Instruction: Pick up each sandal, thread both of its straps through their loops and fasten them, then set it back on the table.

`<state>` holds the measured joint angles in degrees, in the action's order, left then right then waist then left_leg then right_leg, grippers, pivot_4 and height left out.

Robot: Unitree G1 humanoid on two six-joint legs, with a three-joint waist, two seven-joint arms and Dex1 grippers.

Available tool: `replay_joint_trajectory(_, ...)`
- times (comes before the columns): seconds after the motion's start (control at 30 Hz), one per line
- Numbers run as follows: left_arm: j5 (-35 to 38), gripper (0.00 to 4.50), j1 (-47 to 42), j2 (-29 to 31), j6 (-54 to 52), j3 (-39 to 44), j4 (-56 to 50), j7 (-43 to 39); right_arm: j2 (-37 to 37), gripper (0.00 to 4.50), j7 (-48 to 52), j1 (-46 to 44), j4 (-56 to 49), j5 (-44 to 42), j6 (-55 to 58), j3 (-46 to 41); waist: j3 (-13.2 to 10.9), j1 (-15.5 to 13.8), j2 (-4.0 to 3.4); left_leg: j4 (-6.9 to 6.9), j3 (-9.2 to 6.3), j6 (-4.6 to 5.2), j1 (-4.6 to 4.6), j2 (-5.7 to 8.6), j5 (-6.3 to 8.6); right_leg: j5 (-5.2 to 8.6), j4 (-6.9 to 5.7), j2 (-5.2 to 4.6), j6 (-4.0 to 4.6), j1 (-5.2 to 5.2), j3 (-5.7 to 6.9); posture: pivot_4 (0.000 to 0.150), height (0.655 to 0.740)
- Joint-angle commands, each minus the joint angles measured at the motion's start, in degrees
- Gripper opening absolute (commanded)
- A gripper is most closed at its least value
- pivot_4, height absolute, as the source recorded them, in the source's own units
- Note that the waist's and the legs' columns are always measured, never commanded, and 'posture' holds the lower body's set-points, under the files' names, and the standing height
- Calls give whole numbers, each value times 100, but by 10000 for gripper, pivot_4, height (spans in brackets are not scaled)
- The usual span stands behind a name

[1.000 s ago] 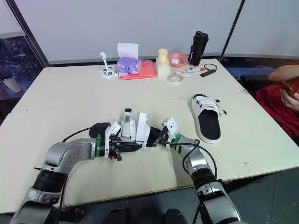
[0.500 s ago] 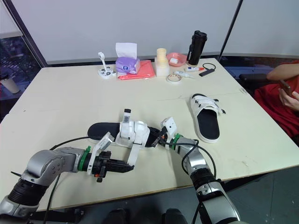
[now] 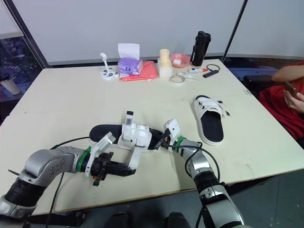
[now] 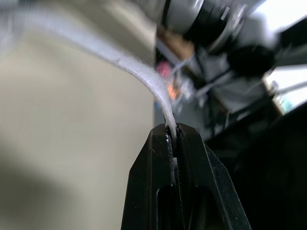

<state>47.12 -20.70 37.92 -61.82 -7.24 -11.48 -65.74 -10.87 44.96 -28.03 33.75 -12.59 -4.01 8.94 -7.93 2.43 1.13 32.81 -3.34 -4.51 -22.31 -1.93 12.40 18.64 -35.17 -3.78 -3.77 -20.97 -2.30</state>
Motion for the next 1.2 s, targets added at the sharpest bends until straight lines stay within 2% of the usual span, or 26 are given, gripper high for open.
replay_joint_trajectory(0.03,619,237,-467,-319,-364,598,245,278,-228,0,-480,471,1335,540,558,47,0,-1,1,0,0,0,1,0,0,0,0,0,0,0,1,1500,7400)
replay_joint_trajectory(0.13,706,237,-913,-838,-516,939,817,859,-215,0,-485,457,1339,541,562,51,0,-1,0,1,0,3,3,2,-2,0,-2,0,-1,2,4,1500,7400)
replay_joint_trajectory(0.23,361,237,-1307,-1330,-384,1096,1547,1558,-200,0,-492,456,1333,539,556,47,2,-17,9,8,-1,11,4,4,-7,-2,-5,1,-4,7,10,1500,7400)
replay_joint_trajectory(0.4,-240,237,-1511,-1443,-134,627,1923,1678,-215,0,-521,508,1334,598,503,90,6,-16,15,11,0,17,6,11,-11,-24,-8,5,-43,10,13,1500,7400)
replay_joint_trajectory(0.47,-243,237,-1652,-1554,-215,743,2151,1812,-219,0,-536,539,1321,591,500,87,7,-21,17,11,0,14,7,11,-9,-24,-8,7,-44,10,14,1500,7400)
replay_joint_trajectory(0.57,-225,10448,-1807,-1623,-197,881,2355,1829,-217,0,-554,559,1300,582,506,81,13,-34,28,17,-2,6,11,11,-4,-25,-8,7,-45,17,15,1500,7400)
replay_joint_trajectory(0.8,-263,44634,-2191,-1669,296,1066,2377,1626,-209,0,-572,556,1304,572,511,76,15,-39,30,17,-2,3,25,11,-3,-25,-7,7,-46,32,18,1500,7400)
replay_joint_trajectory(0.93,-736,44634,-2635,-1552,1117,889,2699,1344,-212,0,-568,536,1330,573,505,71,16,-44,34,17,-2,3,26,12,-3,-25,-6,9,-46,33,20,1500,7400)
replay_joint_trajectory(1.13,-2565,44634,-3348,-1213,3527,-200,4040,443,-215,0,-561,523,1358,575,497,76,16,-43,29,17,0,3,36,20,-2,-25,-2,13,-46,44,27,1500,7400)
replay_joint_trajectory(1.2,-2916,44634,-3540,-1250,4018,-377,4623,214,-215,0,-562,519,1363,578,496,76,17,-48,31,17,0,3,39,19,-2,-25,-2,12,-46,47,27,1500,7400)
